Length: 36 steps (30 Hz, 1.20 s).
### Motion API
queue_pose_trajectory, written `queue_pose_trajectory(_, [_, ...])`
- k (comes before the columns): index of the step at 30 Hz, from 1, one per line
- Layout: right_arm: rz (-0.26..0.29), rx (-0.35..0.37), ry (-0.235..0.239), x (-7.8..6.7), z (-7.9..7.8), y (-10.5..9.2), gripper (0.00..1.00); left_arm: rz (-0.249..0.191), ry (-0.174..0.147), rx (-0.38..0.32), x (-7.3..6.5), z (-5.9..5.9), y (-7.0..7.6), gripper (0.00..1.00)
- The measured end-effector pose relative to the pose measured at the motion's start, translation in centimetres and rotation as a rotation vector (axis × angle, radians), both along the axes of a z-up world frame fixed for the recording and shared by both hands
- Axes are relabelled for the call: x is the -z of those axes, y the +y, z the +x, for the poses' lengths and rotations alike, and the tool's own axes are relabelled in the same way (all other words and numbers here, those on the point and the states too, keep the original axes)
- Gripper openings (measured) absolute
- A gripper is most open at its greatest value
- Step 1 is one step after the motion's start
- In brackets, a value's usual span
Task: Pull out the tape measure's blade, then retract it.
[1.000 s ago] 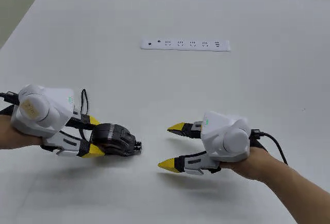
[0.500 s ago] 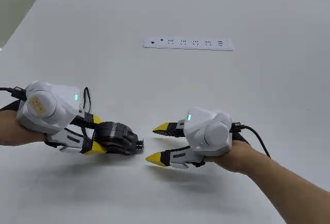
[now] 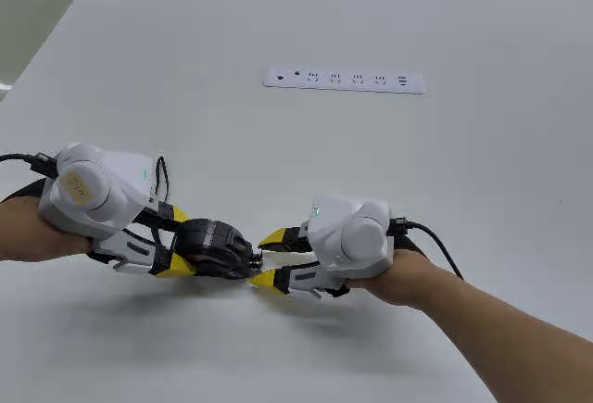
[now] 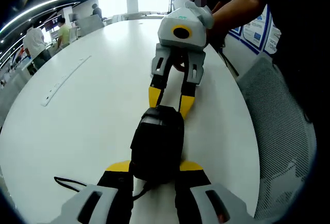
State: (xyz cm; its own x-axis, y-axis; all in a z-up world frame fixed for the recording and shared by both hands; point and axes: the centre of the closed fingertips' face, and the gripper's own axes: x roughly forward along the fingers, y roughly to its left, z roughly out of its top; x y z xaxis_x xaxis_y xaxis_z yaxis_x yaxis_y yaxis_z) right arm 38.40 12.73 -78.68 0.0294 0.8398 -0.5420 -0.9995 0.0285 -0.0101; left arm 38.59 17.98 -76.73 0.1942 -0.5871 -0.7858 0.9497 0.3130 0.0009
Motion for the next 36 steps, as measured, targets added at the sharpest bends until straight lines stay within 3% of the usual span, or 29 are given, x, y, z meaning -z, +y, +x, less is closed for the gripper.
queue_pose_trajectory(6, [-0.022,-0.039,-0.008,0.18,-0.16,0.12,0.20,0.000,-0.001,0.005,-0.03,-0.01,0.03,0.28])
queue_pose_trajectory(8, [-0.051,-0.055,-0.041,0.52,0.12,-0.22,0.17,-0.001,-0.001,0.006,-0.03,-0.02,0.02,0.28])
queue_pose_trajectory(24, [-0.040,-0.046,-0.007,0.66,0.27,-0.03,0.13,-0.001,-0.007,-0.006,-0.15,0.02,-0.07,0.28])
queue_pose_trajectory(36, [-0.051,-0.054,-0.018,0.43,0.35,0.01,0.12,-0.006,-0.001,-0.014,-0.13,0.07,0.14,0.27])
